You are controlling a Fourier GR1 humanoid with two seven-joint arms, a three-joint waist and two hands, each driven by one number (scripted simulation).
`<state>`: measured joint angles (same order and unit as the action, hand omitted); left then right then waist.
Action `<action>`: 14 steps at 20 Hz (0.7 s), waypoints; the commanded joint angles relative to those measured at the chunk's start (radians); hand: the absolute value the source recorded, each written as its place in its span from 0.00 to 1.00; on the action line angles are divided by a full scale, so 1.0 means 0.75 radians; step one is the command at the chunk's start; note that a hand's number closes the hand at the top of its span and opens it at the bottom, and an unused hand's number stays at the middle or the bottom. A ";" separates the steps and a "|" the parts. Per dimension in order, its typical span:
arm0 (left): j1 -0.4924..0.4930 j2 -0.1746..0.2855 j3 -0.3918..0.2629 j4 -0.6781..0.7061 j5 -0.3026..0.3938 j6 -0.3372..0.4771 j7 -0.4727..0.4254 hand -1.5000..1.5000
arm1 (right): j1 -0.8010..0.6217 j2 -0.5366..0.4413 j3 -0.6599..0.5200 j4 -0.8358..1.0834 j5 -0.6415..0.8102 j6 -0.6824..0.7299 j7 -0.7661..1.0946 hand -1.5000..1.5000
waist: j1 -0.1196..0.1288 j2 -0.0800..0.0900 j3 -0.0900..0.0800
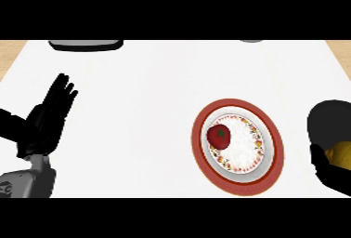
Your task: Pick the lemon from the plate and place it in the pan
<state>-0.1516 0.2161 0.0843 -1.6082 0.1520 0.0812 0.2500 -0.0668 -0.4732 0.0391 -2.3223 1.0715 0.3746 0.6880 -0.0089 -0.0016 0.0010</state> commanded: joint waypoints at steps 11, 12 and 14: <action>-0.016 0.005 0.034 0.034 0.008 -0.032 -0.014 0.50 | 0.025 -0.136 -0.724 0.792 -0.473 -0.367 -0.833 1.00 | 0.017 0.005 0.000; -0.036 -0.061 -0.037 0.074 -0.056 0.011 -0.055 0.50 | 0.020 -0.131 -0.699 0.901 -0.450 -0.410 -0.900 1.00 | 0.017 0.008 0.001; -0.008 -0.049 -0.021 -0.004 -0.026 0.003 0.009 0.50 | 0.060 -0.171 -0.802 0.926 -0.568 -0.359 -1.015 1.00 | 0.010 0.002 0.000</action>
<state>-0.1559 0.1948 0.0792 -1.5879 0.1335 0.0750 0.2261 -0.0314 -0.5730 -0.4937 -1.7677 0.7067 0.1275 0.0802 -0.0013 0.0013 0.0014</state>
